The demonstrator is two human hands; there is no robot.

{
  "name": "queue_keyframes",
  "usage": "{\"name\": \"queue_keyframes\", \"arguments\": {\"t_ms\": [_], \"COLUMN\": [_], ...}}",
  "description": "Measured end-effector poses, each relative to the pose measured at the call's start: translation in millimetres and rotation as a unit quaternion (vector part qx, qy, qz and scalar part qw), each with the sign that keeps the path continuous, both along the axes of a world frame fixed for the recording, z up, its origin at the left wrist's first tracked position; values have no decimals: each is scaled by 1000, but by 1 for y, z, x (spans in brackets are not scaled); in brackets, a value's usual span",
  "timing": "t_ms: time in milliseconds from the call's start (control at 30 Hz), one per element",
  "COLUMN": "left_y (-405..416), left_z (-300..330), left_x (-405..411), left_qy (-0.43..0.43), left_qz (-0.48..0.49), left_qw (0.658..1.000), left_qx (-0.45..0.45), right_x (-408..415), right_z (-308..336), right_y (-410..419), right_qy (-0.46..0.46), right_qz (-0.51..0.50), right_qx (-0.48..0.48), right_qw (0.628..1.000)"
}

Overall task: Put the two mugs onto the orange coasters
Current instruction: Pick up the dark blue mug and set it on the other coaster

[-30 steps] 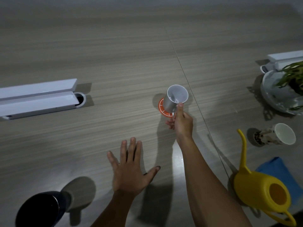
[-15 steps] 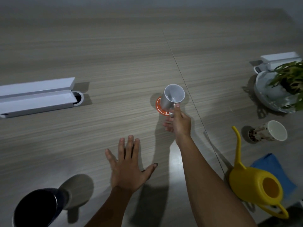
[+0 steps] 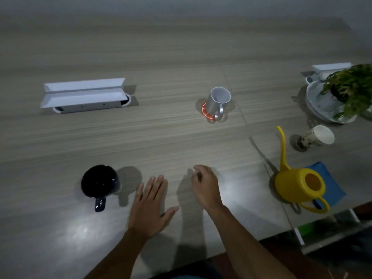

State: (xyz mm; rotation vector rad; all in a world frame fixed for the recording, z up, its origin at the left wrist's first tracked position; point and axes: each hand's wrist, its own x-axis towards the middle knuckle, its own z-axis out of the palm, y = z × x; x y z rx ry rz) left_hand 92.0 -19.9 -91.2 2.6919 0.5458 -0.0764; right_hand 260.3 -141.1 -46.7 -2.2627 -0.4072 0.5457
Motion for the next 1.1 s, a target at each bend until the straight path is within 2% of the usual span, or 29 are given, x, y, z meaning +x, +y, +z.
{"name": "queue_keyframes", "arguments": {"t_ms": [167, 267, 433, 500, 600, 733, 800, 967, 1100], "left_y": [-10, -4, 15, 20, 33, 55, 58, 63, 70], "left_z": [-2, 0, 8, 22, 48, 71, 75, 76, 84], "left_x": [-93, -125, -153, -153, -146, -138, -136, -131, -119], "left_qy": [11, 5, -65, -114, -182, -204, -203, -205, -175], "left_qz": [22, 46, 124, 201, 319, 383, 391, 387, 396], "left_qw": [1000, 999, 985, 953, 860, 742, 718, 698, 661], "left_qx": [2, -11, -104, -195, -355, -511, -538, -567, -613], "right_x": [-82, -114, -133, -133, -133, -132, -132, -132, -132], "right_z": [-19, -27, -38, -39, -41, -42, -42, -42, -40], "right_y": [1, 5, 5, 5, 8, 10, 10, 11, 11], "right_qy": [-64, -99, -153, -164, -174, -157, -153, -146, -145], "right_qz": [172, 257, 319, 317, 316, 325, 328, 329, 327], "right_qx": [-46, -109, -220, -225, -233, -244, -247, -250, -247], "right_qw": [982, 955, 909, 906, 903, 900, 899, 899, 901]}}
